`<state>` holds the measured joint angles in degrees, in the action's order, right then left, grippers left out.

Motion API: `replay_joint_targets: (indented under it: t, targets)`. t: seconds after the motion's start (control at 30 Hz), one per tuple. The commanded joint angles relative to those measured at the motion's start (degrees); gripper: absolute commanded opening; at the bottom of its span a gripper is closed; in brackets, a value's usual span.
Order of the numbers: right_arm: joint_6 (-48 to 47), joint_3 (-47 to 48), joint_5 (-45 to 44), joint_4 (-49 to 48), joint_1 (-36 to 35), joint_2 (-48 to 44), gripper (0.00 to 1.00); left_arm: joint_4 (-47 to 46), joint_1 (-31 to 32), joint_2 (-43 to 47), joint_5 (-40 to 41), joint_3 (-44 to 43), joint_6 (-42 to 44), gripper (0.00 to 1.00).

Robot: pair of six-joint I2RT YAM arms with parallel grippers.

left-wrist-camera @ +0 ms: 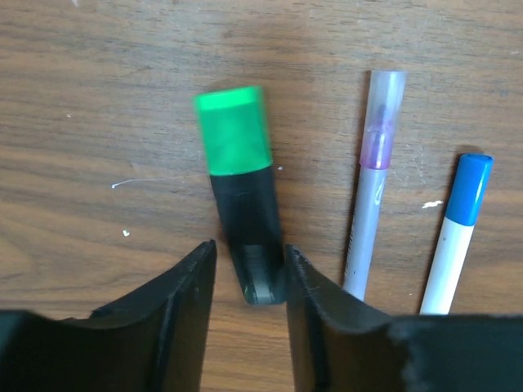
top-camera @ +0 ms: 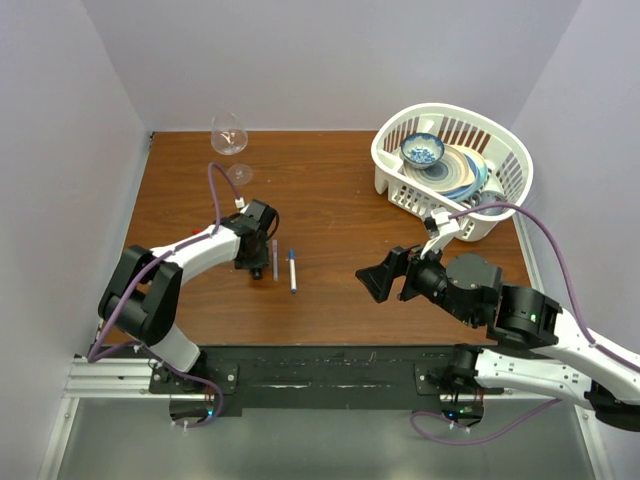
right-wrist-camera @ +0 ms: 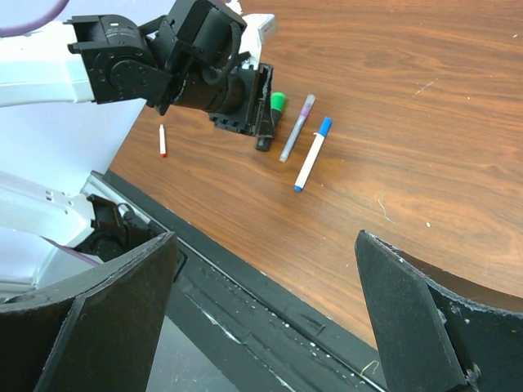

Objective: Insert the pens into the pen caps

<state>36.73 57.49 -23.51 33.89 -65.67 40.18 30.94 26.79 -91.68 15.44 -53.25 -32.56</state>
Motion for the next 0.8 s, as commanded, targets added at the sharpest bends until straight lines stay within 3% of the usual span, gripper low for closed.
replay_joint_targets:
  t: [0.0,0.13,0.33,0.4,0.53,0.67,0.77]
  targets:
    - [0.5,0.2,-1.1,-1.1,-0.2,0.5,0.93,0.3,-0.2,3.5,3.3,-1.1,-3.6,0.48]
    - [0.5,0.4,-1.1,-1.0,-0.1,0.7,0.93,2.0,-1.6,7.5,5.5,-2.1,-8.2,0.56]
    - [-0.2,0.2,-1.1,-0.3,-0.2,0.2,0.93,7.3,-11.0,15.4,14.6,-0.7,-15.9,0.56]
    - [-0.3,-0.1,-0.8,-0.1,-0.1,0.0,0.93,8.0,-15.4,19.2,17.7,0.6,-17.5,0.57]
    - [-0.5,0.3,0.1,-0.1,-0.1,0.2,0.93,5.7,-25.5,25.8,16.6,5.9,-15.1,0.57]
    - [-1.0,0.2,0.8,-0.2,-0.1,0.9,0.93,6.5,-39.6,26.2,13.1,8.1,-12.9,0.56]
    - [-1.6,0.2,0.7,1.0,-0.2,1.4,0.93,6.6,-45.1,26.4,11.7,10.3,-12.9,0.55]
